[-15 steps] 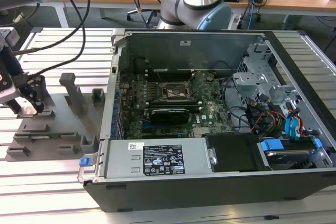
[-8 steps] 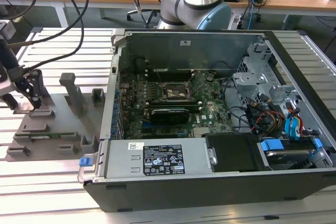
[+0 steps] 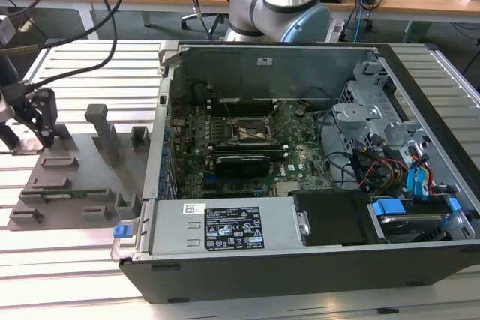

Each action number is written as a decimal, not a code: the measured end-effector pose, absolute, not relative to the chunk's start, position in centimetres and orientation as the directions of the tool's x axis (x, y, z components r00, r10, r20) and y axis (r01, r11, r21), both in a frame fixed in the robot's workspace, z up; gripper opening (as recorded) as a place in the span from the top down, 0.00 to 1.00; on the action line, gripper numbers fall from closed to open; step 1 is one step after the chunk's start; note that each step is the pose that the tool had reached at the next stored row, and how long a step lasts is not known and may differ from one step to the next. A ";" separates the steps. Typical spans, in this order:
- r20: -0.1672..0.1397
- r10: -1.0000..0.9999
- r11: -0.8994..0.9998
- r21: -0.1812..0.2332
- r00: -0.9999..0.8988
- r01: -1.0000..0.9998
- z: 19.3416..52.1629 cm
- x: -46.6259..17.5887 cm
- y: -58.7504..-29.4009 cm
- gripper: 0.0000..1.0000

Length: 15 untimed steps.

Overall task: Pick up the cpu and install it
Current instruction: 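Pick up the cpu and move it towards the insertion slot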

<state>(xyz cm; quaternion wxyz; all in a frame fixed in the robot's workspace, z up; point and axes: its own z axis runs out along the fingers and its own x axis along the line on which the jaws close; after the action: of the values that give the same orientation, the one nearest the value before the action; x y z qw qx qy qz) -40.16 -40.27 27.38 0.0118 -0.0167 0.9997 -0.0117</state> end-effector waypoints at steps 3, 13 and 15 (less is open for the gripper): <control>-0.023 -0.034 0.999 -0.024 -0.999 -0.033 27.9 -40.2 -40.3 0.45; -0.022 -0.034 0.999 -0.026 -0.999 -0.033 29.7 -40.1 -40.3 0.45; -0.022 -0.034 0.999 -0.026 -0.999 -0.033 30.0 -40.1 -40.3 0.45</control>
<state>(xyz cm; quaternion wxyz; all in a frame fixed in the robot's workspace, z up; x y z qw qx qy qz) -40.14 -40.26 30.03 0.0112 -0.0167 0.9997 -0.0131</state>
